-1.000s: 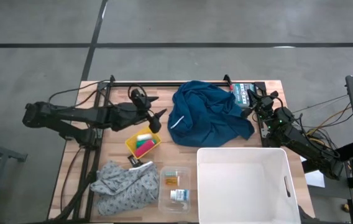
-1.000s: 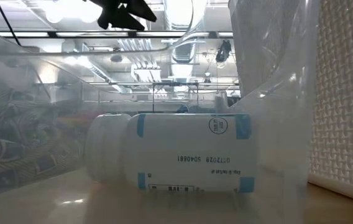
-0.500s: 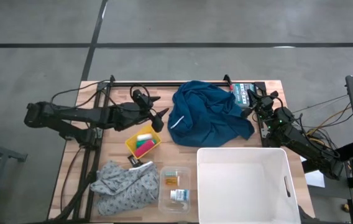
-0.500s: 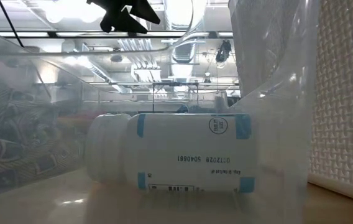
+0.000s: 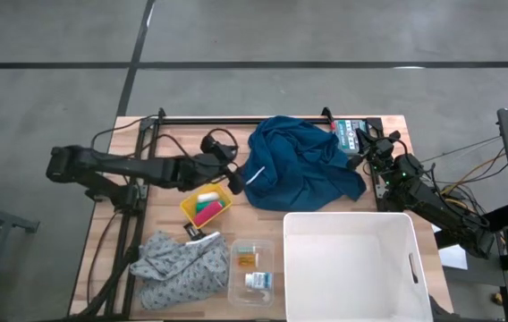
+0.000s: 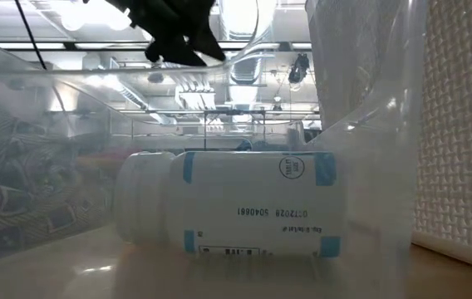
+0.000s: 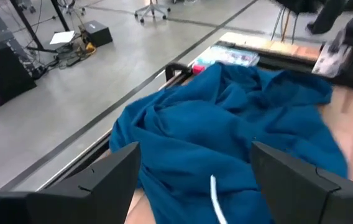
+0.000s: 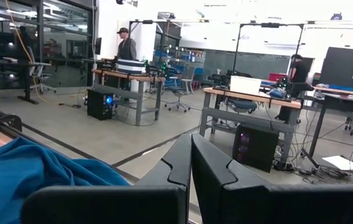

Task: Pick & Place Medicine items
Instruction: Put the blue patient gown into the white laundry bin

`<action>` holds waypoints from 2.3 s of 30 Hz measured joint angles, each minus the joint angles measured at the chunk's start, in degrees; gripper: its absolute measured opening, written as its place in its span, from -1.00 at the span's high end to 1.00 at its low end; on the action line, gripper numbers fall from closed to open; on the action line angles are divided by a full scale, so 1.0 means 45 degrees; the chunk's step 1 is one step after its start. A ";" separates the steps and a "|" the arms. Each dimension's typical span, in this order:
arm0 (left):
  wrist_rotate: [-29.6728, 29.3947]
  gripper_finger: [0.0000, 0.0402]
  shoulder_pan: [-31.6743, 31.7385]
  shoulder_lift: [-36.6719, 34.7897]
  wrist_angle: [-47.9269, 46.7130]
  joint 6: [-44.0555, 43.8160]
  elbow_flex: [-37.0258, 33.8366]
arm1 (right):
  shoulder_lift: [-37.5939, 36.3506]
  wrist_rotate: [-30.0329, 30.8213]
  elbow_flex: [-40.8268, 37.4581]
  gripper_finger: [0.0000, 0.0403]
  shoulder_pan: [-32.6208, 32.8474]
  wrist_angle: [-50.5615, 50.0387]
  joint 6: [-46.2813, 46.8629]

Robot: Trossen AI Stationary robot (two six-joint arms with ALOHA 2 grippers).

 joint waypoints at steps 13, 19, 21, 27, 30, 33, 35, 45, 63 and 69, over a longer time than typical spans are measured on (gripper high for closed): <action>0.0438 -0.52 0.0477 0.1095 0.1574 0.0027 0.0019 | 0.0000 0.0002 0.0000 0.96 -0.0005 -0.0003 0.0000; 0.1446 -0.52 0.0477 0.1335 0.3168 0.0511 -0.0005 | 0.0000 0.0000 0.0000 0.96 0.0000 -0.0005 0.0000; 0.2065 -0.52 0.0482 0.1449 0.3490 0.1022 -0.0005 | 0.0000 0.0002 0.0000 0.96 -0.0005 -0.0003 0.0000; 0.2550 -0.52 0.0477 0.1450 0.4018 0.1050 0.0000 | -0.0002 0.0002 0.0000 0.96 -0.0001 -0.0003 0.0000; 0.2543 -0.52 0.0487 0.1450 0.4106 0.1049 0.0014 | -0.0005 0.0002 0.0000 0.96 0.0000 -0.0003 0.0000; 0.2540 -0.52 0.0501 0.1435 0.4201 0.1068 0.0059 | 0.0000 -0.0002 0.0000 0.96 0.0000 -0.0003 0.0000; 0.2540 -0.52 0.0506 0.1440 0.4146 0.1268 0.0030 | 0.0000 -0.0001 0.0000 0.96 -0.0003 -0.0003 0.0000; 0.2535 -0.52 0.0657 0.1435 0.4219 0.2825 -0.0029 | 0.0000 0.0002 0.0000 0.96 -0.0004 -0.0008 0.0000; 0.3021 -0.52 0.0715 0.1435 0.3331 0.1506 -0.0199 | 0.0000 0.0002 0.0000 0.96 -0.0005 -0.0003 0.0000; 0.3110 -0.52 0.0715 0.1440 0.2388 0.1479 -0.0205 | 0.0000 0.0002 0.0000 0.96 -0.0001 -0.0003 0.0000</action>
